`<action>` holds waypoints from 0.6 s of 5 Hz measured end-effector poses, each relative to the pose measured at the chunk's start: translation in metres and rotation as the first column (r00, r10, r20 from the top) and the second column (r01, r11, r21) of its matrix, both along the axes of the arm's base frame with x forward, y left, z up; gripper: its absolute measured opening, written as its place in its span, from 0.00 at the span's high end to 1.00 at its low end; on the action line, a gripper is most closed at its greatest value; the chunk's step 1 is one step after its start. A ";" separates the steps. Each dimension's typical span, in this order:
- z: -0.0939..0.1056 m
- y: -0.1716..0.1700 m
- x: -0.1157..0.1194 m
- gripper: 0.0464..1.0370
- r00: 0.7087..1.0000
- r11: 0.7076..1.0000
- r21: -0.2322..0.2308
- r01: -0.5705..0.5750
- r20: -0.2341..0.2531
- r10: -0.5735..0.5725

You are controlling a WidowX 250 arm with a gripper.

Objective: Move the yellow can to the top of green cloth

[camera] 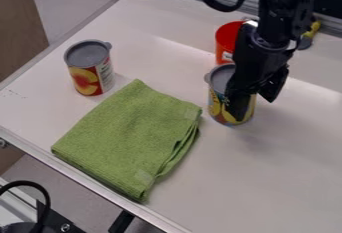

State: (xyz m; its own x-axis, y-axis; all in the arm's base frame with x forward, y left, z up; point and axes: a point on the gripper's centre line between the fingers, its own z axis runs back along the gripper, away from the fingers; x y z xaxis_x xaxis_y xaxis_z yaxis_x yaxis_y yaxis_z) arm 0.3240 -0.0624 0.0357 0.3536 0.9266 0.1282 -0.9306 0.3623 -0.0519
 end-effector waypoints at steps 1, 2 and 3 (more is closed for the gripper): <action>0.009 0.011 0.001 0.04 0.998 0.998 -0.015 0.054 0.035 -0.053; 0.014 0.023 0.001 0.04 0.998 0.998 -0.053 0.034 0.054 -0.031; 0.014 0.033 0.002 0.04 0.998 0.999 -0.052 -0.005 0.059 0.008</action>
